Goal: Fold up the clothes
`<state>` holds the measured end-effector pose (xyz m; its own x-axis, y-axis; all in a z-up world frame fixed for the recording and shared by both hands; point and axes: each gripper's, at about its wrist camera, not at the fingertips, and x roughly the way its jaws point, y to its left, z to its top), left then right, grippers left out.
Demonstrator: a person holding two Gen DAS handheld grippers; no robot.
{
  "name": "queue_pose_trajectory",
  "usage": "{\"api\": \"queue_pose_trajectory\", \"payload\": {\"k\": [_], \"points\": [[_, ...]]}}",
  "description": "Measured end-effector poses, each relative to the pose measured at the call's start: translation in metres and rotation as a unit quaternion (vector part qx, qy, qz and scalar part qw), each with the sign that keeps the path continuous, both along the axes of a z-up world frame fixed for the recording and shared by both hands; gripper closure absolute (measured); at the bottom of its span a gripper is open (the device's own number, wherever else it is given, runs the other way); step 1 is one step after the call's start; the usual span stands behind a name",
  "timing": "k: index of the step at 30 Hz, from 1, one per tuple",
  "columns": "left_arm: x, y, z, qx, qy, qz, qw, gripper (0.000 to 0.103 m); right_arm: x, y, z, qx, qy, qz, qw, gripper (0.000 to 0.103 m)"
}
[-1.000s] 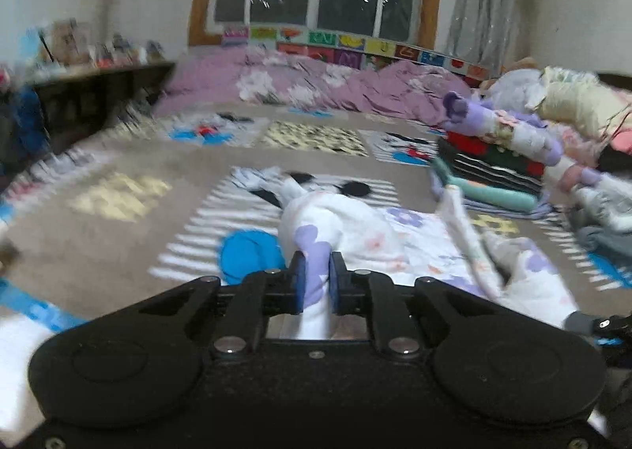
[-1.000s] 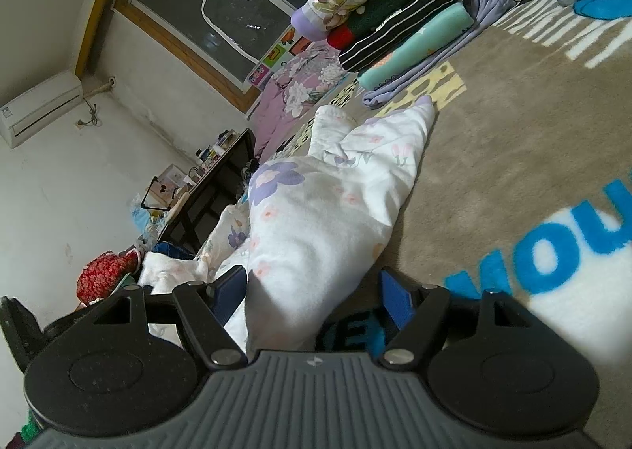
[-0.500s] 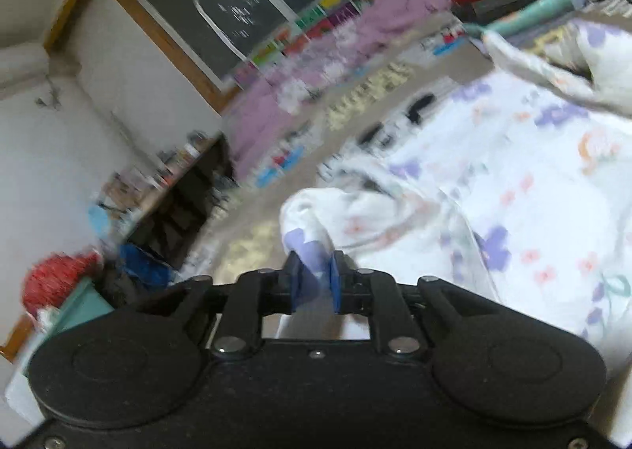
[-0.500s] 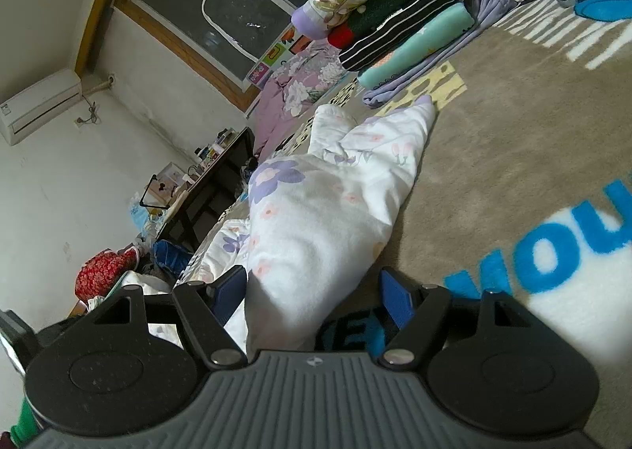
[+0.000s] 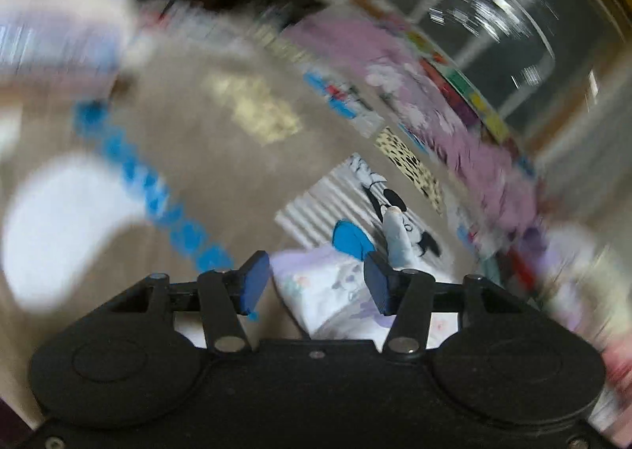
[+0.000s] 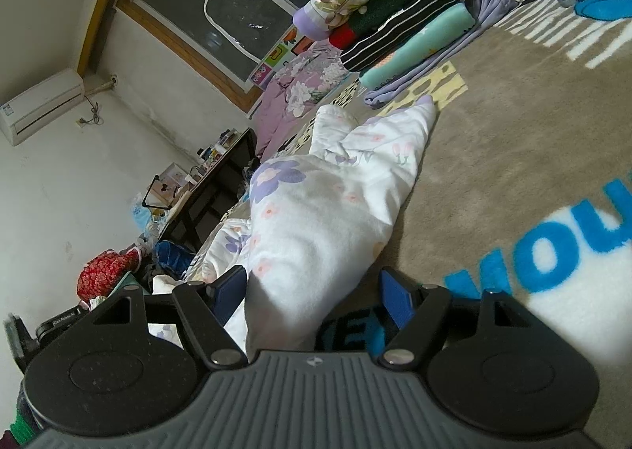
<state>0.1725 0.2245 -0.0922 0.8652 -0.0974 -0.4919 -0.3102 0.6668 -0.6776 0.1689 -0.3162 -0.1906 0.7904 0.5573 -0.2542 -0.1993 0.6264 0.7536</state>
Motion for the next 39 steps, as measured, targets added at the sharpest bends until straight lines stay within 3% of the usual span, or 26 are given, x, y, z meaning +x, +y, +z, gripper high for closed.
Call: {"api": "queue_pose_trajectory", "payload": {"k": [2, 6, 15, 17, 19, 23, 30, 35, 39], "points": [[0.007, 0.006, -0.014, -0.045, 0.010, 0.007, 0.9989, 0.051, 0.000, 0.000, 0.000, 0.000, -0.001, 0.000, 1.000, 0.030], [0.025, 0.005, -0.034, -0.076, 0.027, 0.002, 0.9968, 0.051, -0.002, 0.001, 0.000, -0.001, -0.005, 0.000, 1.000, 0.030], [0.060, 0.000, -0.051, -0.075, 0.009, -0.031, 0.9966, 0.053, -0.006, 0.002, -0.004, -0.002, -0.027, -0.002, 1.000, 0.029], [0.059, -0.001, -0.054, -0.069, -0.001, -0.037, 0.9969, 0.064, -0.006, 0.002, -0.004, -0.001, -0.029, -0.001, 1.000, 0.029], [0.058, 0.001, -0.060, -0.064, -0.003, -0.040, 0.9971, 0.086, -0.007, 0.002, -0.005, 0.000, -0.031, 0.000, 1.000, 0.029], [0.049, 0.013, -0.056, -0.069, -0.027, -0.027, 0.9969, 0.095, -0.007, 0.002, -0.005, 0.003, -0.033, 0.002, 0.999, 0.027], [0.018, 0.030, 0.003, 0.044, -0.104, 0.003, 0.9936, 0.096, -0.008, 0.000, -0.006, 0.009, -0.034, 0.004, 0.999, 0.027], [-0.003, 0.050, 0.015, 0.082, -0.115, 0.045, 0.9890, 0.096, -0.008, -0.002, -0.007, 0.020, -0.034, 0.005, 0.999, 0.026], [-0.016, 0.064, 0.005, 0.080, -0.100, 0.068, 0.9894, 0.096, -0.008, -0.004, -0.008, 0.027, -0.034, 0.005, 0.999, 0.026]]}}
